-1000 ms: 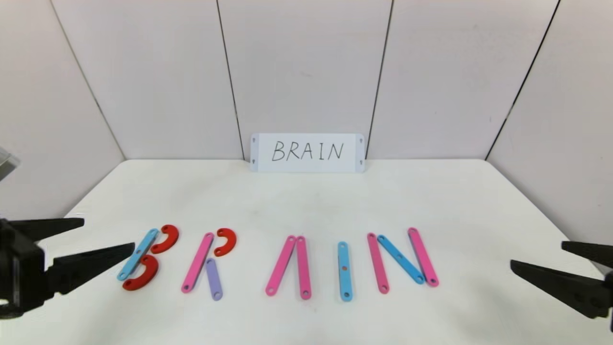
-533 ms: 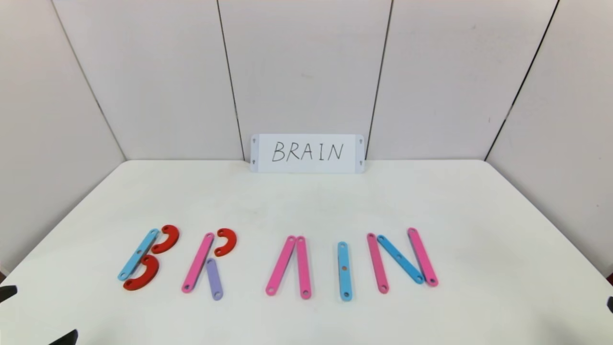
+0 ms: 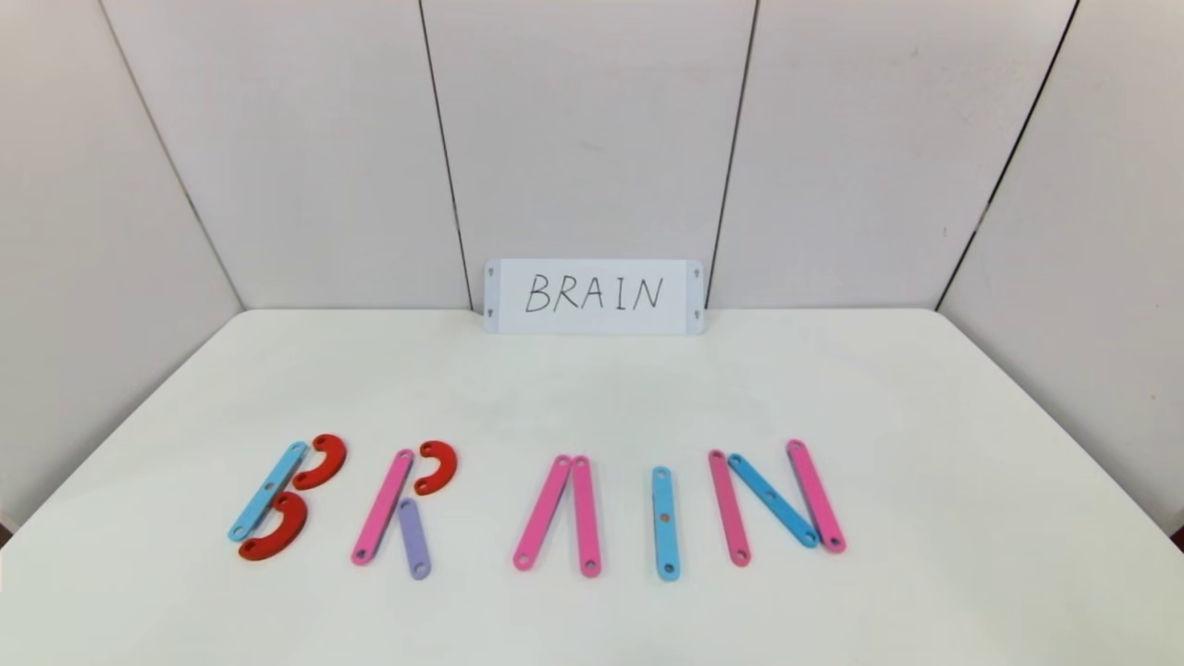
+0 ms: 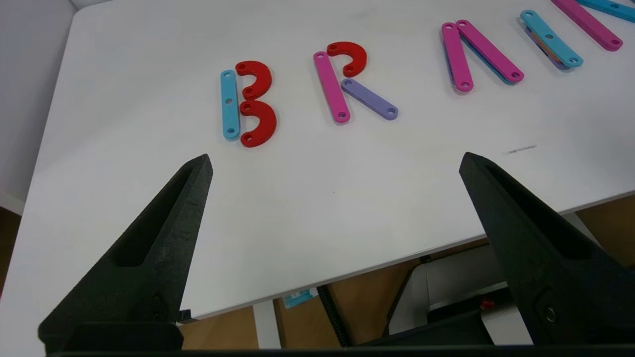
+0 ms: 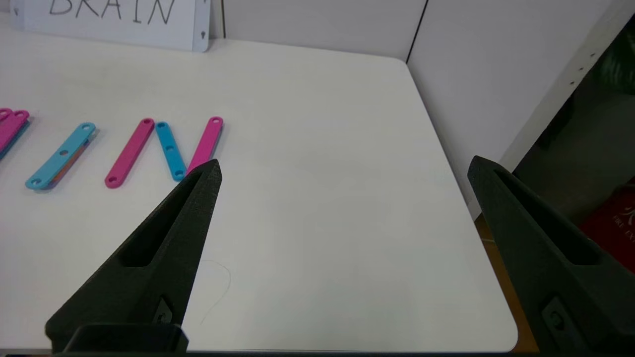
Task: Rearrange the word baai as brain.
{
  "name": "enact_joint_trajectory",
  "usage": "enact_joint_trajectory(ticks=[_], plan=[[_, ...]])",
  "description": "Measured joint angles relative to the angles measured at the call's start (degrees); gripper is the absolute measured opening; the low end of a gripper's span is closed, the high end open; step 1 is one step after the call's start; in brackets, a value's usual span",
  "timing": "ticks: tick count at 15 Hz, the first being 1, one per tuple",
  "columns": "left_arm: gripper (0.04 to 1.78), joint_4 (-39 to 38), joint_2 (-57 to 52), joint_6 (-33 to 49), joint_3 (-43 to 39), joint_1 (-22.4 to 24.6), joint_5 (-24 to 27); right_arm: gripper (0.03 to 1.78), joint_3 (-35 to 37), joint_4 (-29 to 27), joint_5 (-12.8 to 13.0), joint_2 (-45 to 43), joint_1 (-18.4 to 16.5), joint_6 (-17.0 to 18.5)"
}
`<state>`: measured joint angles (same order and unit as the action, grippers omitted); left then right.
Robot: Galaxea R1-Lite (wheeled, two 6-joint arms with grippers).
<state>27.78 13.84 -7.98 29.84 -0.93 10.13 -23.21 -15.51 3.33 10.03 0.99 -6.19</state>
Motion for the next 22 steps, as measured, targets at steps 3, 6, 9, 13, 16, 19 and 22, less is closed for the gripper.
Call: enact_joint_trajectory(ticks=[3, 6, 9, 13, 16, 19, 22], plan=[[1.74, -0.1, -4.2, 0.4, -0.7, 1.5, -2.2, 1.74, 2.0, 1.0, -0.3, -6.6, -0.7, 0.4], [1.74, -4.6, -9.0, 0.6, -4.4, 1.7, -3.8, 1.74, 9.6, 9.0, -0.5, -9.3, -0.8, 0.7], [1.74, -14.7, -12.1, 0.6, -12.7, 1.5, -5.5, 1.74, 20.1, 22.0, -2.8, -10.0, -0.8, -0.3], [1.74, -31.7, -13.6, 0.8, -26.8, 1.4, -6.9, 1.74, 23.1, 16.0, -5.6, -10.1, -0.8, 0.0], [1.74, -28.9, -13.8, 0.8, -29.5, 1.4, -7.7, 1.74, 23.2, 15.3, -5.3, -10.2, -0.8, 2.1], [1.74, -27.6, -13.9, 1.6, -29.8, 1.4, -7.6, 1.74, 23.2, 15.3, -5.2, -10.2, -0.8, 2.3], [1.74, -27.6, -13.9, 2.2, -29.8, 1.4, -7.6, 1.74, 23.2, 15.4, -3.8, -10.2, -0.8, 3.5]])
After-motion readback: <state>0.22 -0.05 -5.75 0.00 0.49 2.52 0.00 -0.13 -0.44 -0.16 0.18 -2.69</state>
